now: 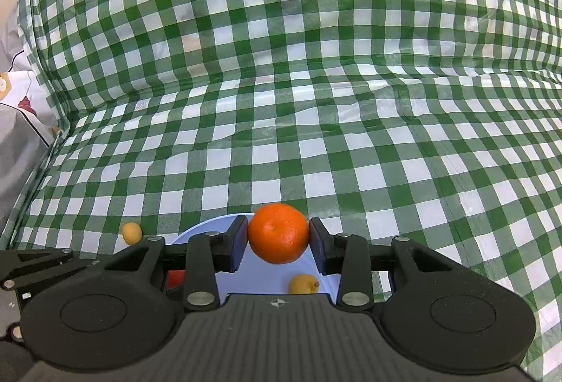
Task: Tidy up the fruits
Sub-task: 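Open both grippers to drop the tomato and orange onto the plate, then grasp a small yellow fruit with the left gripper while the right gripper grasps the bagged orange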
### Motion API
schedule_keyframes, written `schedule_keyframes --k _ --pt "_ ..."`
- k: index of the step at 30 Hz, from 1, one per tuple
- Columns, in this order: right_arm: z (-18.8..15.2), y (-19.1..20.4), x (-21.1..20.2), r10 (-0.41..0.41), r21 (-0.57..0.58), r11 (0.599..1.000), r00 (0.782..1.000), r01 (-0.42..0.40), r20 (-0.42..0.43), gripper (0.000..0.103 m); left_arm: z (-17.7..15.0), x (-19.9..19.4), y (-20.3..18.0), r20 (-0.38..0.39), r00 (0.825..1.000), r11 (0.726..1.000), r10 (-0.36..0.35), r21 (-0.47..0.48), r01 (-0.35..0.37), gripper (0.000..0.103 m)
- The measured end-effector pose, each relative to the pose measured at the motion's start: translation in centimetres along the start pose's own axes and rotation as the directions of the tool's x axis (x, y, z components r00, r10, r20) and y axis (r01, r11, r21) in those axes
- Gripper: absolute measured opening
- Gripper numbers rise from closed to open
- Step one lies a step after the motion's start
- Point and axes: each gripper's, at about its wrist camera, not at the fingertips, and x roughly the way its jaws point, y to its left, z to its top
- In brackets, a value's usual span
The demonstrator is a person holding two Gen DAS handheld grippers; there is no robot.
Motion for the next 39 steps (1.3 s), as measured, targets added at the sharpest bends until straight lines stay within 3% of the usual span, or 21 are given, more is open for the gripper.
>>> schedule_keyframes --k 4,6,8,11,18,24,39 --pt "0.3 0.2 -0.2 0.001 0.017 1.000 1.000 -0.001 0.019 0.057 0.3 -1.0 1.2 0.011 1.000 1.000 0.018 -0.016 -0.018 0.041" --pt "0.4 0.4 -0.5 0.006 0.024 1.000 0.999 -0.007 0.032 0.057 0.4 -1.8 2.1 0.023 0.999 0.999 0.040 -0.037 -0.039 0.034" --pt "0.6 0.9 -0.7 0.012 0.022 1.000 0.999 -0.013 0.047 0.057 0.6 -2.6 3.3 0.038 0.998 0.997 0.058 -0.046 -0.056 0.018" --pt "0.7 1.7 -0.9 0.015 0.019 1.000 0.997 -0.017 0.070 0.057 0.8 -3.9 4.7 0.073 0.993 0.995 0.091 -0.046 -0.088 0.009" --pt "1.2 4.1 -1.3 0.059 -0.002 0.998 0.989 -0.060 0.136 0.056 1.5 -7.2 8.2 0.154 0.972 0.983 0.176 -0.071 -0.166 0.009" --pt "1.3 6.0 -2.1 0.129 -0.045 0.991 0.971 -0.122 0.203 0.035 2.1 -9.0 11.8 0.191 0.950 0.966 0.246 -0.123 -0.225 0.009" --pt "0.3 9.2 -1.4 0.240 -0.098 0.969 0.958 -0.227 0.157 0.034 2.7 -10.2 19.1 0.030 0.945 0.905 0.327 -0.298 -0.304 0.009"
